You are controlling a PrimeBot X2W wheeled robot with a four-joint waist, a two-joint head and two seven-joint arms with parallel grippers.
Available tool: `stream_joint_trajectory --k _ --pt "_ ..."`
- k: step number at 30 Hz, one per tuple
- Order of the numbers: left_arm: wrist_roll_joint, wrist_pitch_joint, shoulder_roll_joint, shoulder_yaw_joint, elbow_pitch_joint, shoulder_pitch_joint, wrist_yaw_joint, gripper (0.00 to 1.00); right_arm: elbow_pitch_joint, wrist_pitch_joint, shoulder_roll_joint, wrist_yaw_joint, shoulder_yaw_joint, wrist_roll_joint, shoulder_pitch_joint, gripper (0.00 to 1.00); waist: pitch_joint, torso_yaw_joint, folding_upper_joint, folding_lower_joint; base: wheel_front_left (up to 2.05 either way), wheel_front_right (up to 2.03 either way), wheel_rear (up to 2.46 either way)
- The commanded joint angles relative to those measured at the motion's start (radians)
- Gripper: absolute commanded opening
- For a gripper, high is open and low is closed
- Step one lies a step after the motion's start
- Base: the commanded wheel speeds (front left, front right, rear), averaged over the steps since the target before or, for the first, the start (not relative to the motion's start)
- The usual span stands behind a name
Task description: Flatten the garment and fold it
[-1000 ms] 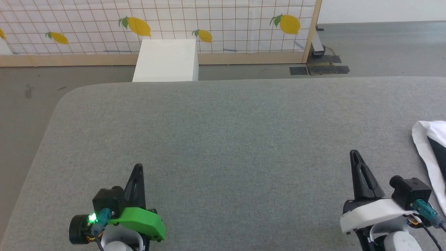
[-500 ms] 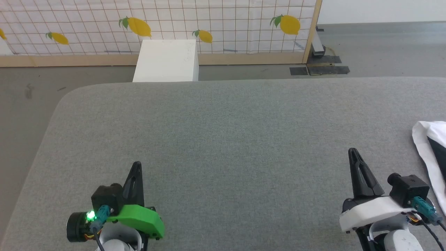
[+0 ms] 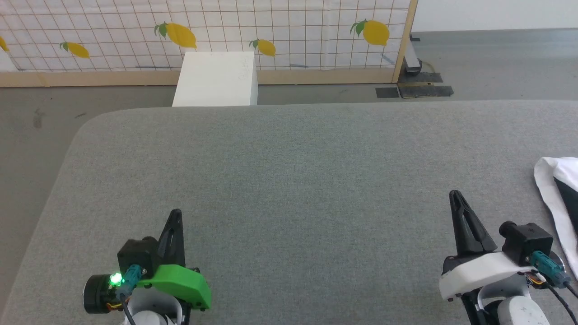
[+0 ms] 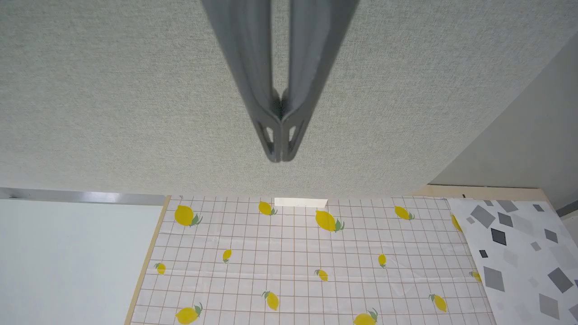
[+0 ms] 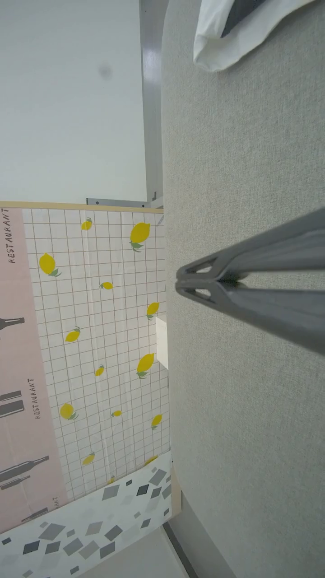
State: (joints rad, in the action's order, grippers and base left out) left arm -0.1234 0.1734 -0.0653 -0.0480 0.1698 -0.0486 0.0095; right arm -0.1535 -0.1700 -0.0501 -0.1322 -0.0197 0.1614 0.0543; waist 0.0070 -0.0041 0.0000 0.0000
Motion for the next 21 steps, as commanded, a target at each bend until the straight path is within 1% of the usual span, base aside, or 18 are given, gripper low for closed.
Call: stream_joint_trajectory --k 1,21 --pt "0.016 -0.008 0.004 0.003 -0.009 0.01 -0.003 0.0 0.011 0.006 0.0 0.001 0.002 -0.012 -0.019 0.0 0.0 0.0 0.0 0.0 0.0 0.0 0.0" --pt "0.042 -0.049 0.007 0.014 -0.048 0.02 -0.005 0.0 0.046 0.046 0.0 0.001 0.006 -0.049 -0.027 0.0 -0.002 0.001 0.0 0.0 0.0 0.0 0.0"
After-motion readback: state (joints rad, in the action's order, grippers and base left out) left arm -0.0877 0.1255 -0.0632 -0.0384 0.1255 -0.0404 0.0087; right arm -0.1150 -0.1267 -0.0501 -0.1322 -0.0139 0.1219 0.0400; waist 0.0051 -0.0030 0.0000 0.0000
